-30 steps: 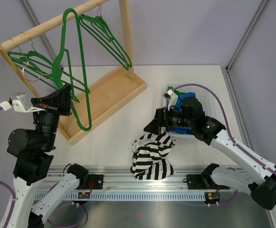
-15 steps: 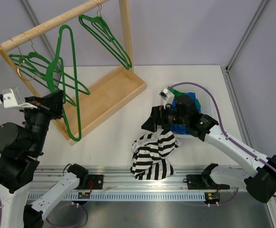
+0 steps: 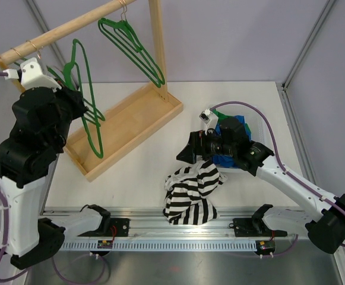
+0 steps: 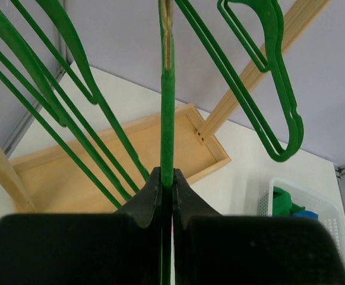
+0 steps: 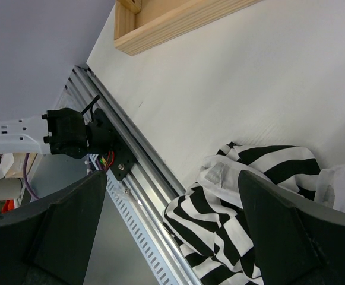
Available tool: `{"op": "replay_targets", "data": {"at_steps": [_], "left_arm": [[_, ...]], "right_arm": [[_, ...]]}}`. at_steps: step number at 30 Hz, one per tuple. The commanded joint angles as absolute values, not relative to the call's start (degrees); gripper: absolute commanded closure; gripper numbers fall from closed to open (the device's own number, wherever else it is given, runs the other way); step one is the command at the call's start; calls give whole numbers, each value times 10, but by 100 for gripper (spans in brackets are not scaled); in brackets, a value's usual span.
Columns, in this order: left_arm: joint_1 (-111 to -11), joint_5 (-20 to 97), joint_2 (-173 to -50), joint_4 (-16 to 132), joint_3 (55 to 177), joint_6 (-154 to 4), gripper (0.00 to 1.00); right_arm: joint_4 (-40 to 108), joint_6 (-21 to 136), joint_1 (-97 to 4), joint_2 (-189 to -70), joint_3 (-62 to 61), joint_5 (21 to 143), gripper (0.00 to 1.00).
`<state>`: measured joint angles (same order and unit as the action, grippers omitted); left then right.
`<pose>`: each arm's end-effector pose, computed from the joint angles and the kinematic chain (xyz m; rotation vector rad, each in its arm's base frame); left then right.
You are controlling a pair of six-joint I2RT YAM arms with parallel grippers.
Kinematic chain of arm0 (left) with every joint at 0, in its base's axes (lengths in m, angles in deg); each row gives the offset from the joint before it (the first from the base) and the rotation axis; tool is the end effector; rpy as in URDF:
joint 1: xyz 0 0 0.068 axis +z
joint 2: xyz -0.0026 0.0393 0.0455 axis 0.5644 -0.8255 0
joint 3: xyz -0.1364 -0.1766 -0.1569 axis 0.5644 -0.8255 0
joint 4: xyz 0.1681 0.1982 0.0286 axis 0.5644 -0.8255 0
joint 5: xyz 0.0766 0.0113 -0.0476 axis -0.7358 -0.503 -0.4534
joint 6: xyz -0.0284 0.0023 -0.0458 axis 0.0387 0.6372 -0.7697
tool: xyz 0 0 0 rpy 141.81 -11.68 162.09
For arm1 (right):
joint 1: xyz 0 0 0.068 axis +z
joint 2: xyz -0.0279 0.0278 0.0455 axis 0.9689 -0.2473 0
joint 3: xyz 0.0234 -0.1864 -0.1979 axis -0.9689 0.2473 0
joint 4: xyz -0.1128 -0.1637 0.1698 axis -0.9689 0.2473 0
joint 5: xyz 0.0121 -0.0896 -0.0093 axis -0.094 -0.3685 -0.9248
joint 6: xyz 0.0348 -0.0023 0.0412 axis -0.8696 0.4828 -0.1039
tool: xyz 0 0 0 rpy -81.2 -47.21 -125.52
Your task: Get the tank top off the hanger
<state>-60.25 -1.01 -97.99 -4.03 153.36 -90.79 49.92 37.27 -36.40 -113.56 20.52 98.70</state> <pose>0.1118 -0.0338 0.5468 -0.4059 1.7010 -0.1912 0.1884 0.1734 0.3214 -0.5273 2.1229 1.1288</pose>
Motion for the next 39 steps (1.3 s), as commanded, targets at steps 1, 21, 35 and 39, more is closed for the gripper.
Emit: {"op": "replay_targets", "data": {"at_steps": [1,21,35,39], "left_arm": [[-605,-93,-1030,-50,1608,-899,100],[-471,-160,-1208,0,1720,-847,100],[-425,-63,-1197,19,1631,-881,100],[-425,-47,-1177,21,1609,-887,91]], "right_arm": [[485,375,-362,-1128,177,980,1],[516,381,-361,-1140,185,971,0],[494,363,-362,-1170,186,980,1],[507,384,-362,-1183,182,984,1]]}}
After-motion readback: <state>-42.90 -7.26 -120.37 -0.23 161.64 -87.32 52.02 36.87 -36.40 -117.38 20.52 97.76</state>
